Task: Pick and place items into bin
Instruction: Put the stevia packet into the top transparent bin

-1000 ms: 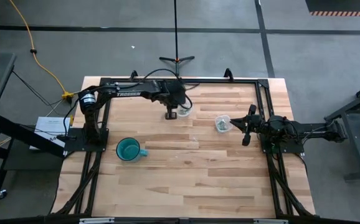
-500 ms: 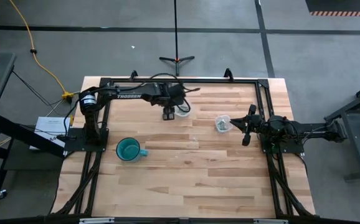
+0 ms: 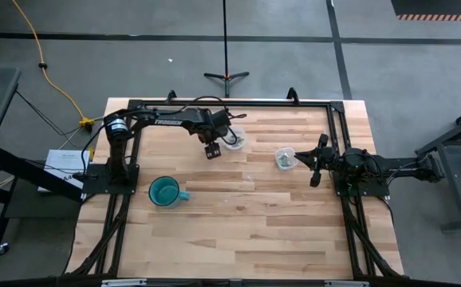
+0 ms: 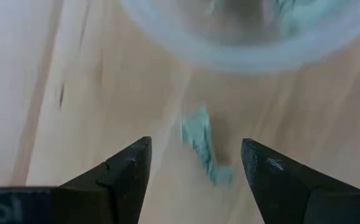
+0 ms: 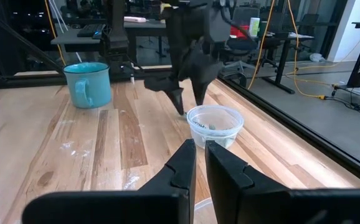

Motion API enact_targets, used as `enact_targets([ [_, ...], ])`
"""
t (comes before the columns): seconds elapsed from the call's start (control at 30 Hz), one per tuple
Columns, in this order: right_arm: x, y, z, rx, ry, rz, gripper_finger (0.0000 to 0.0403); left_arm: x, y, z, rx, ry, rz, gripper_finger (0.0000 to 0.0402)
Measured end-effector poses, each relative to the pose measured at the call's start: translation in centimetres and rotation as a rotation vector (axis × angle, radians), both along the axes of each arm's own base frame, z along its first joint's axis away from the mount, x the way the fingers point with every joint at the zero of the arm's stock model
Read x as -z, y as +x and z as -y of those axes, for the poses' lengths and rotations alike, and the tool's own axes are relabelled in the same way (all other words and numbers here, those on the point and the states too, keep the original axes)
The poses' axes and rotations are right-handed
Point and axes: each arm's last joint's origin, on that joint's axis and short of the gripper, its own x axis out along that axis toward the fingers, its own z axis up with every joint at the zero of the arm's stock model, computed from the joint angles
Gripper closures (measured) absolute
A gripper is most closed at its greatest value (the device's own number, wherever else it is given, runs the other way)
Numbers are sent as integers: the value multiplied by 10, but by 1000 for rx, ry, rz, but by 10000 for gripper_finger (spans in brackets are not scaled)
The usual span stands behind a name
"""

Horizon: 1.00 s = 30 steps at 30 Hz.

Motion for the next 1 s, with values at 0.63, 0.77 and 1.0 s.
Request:
enact_targets([
  [0.63,0,0,0,1,0,0,375,9,2,-3,178,46,-61,374],
  [0.77,0,0,0,1,0,0,375,-13,9,-6,186,83,-38,361],
  [1.0,0,0,0,1,-4,-2,375,-53,21,-9,193,129,35,380],
])
